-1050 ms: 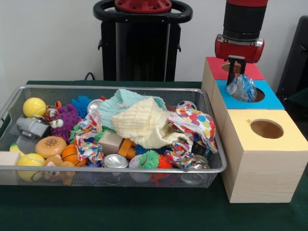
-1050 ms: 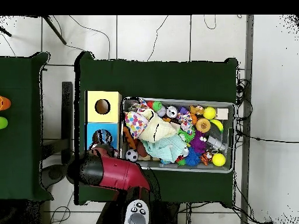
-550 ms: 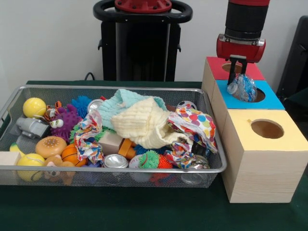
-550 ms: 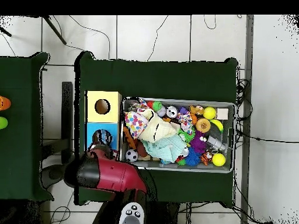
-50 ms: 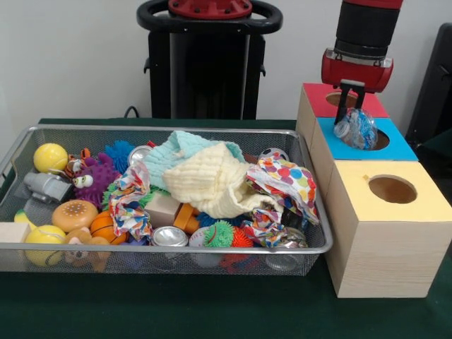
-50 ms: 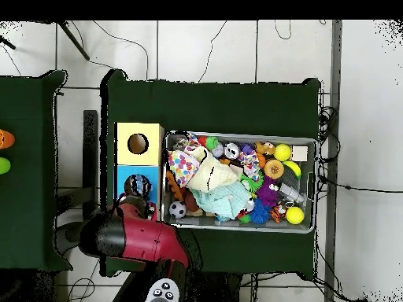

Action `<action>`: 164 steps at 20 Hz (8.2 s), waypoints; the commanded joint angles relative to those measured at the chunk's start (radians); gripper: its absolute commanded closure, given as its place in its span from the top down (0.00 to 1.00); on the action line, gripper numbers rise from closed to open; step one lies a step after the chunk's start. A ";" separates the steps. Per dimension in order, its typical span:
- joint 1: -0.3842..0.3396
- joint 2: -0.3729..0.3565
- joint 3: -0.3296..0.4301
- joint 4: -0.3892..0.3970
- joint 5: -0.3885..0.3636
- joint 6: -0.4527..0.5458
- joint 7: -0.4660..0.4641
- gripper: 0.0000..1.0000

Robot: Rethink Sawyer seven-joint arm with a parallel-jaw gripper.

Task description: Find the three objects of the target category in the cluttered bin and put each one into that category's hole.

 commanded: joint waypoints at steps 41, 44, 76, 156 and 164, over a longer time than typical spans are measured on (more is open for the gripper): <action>-0.046 -0.280 -0.038 0.068 -0.065 0.354 0.127 1.00; -0.045 -0.261 -0.020 0.084 -0.059 0.308 0.130 1.00; -0.515 -0.025 0.245 -0.010 -0.242 0.165 0.052 1.00; -0.886 0.145 0.419 -0.410 -0.561 0.563 -0.283 0.00; -0.976 0.179 0.493 -0.449 -0.693 0.518 -0.340 0.00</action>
